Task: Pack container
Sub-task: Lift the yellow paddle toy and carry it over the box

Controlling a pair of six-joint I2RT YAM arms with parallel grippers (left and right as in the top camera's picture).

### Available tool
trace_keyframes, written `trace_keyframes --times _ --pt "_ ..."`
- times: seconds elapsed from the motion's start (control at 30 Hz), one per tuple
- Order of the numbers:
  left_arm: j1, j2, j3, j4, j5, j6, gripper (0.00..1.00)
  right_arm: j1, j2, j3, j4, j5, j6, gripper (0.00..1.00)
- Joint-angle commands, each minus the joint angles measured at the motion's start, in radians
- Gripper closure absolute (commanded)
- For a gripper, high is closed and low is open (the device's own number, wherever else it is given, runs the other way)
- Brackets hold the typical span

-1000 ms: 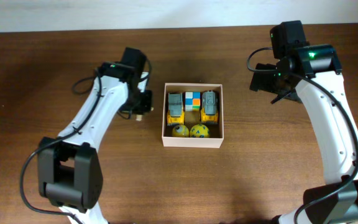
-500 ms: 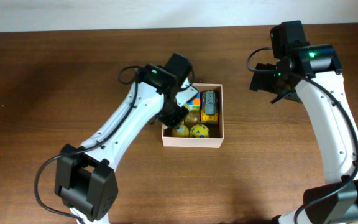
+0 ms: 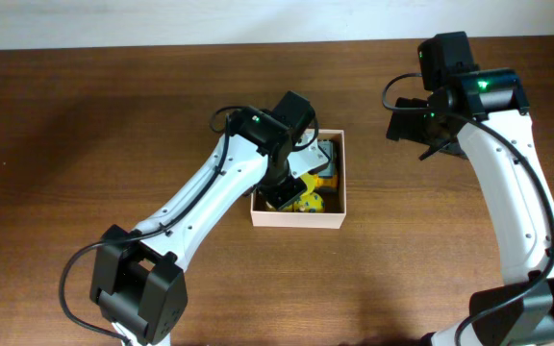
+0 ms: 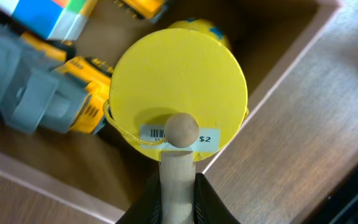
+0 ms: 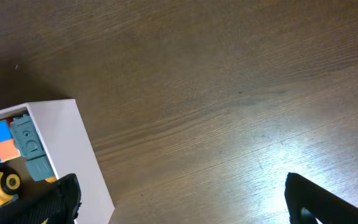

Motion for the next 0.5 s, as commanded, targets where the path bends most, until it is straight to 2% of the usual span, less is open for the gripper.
trace_keyframes --times 0.0,0.13,0.27,0.47 --pt "-0.009 0.009 0.020 0.011 0.055 0.091 0.95 -0.003 -0.019 0.008 0.000 0.020 0.000 0.01" --pt "-0.009 0.009 0.020 0.038 0.063 0.107 0.94 -0.003 -0.019 0.008 0.000 0.020 0.000 0.01" --pt "-0.009 0.009 0.019 0.061 0.136 0.154 0.94 -0.003 -0.019 0.008 0.000 0.020 0.000 0.01" --pt "-0.009 0.009 0.019 0.103 0.148 0.154 0.94 -0.003 -0.019 0.008 0.000 0.020 0.000 0.01"
